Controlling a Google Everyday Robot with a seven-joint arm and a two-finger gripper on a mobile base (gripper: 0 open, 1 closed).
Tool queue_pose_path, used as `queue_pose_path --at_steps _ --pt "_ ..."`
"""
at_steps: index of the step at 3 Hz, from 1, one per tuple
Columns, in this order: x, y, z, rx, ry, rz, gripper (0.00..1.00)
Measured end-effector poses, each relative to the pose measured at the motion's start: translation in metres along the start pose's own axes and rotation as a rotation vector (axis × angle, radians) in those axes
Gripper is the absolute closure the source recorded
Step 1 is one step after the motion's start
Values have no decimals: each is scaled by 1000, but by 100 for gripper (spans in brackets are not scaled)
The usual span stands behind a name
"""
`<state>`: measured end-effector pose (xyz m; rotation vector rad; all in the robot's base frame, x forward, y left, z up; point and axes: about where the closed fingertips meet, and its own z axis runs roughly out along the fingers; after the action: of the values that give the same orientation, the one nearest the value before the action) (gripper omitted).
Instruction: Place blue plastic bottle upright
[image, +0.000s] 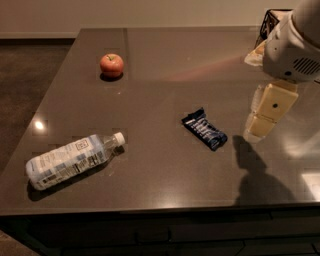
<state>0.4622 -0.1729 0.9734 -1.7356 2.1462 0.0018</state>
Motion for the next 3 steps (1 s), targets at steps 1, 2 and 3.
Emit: queue_pose_path --at_steps 1,2,3 --pt "-48 -4 22 -37 -63 -65 0" --pt "-101 3 41 -69 -94 -157 0" --pt "-149 17 62 -100 -111 -244 0"
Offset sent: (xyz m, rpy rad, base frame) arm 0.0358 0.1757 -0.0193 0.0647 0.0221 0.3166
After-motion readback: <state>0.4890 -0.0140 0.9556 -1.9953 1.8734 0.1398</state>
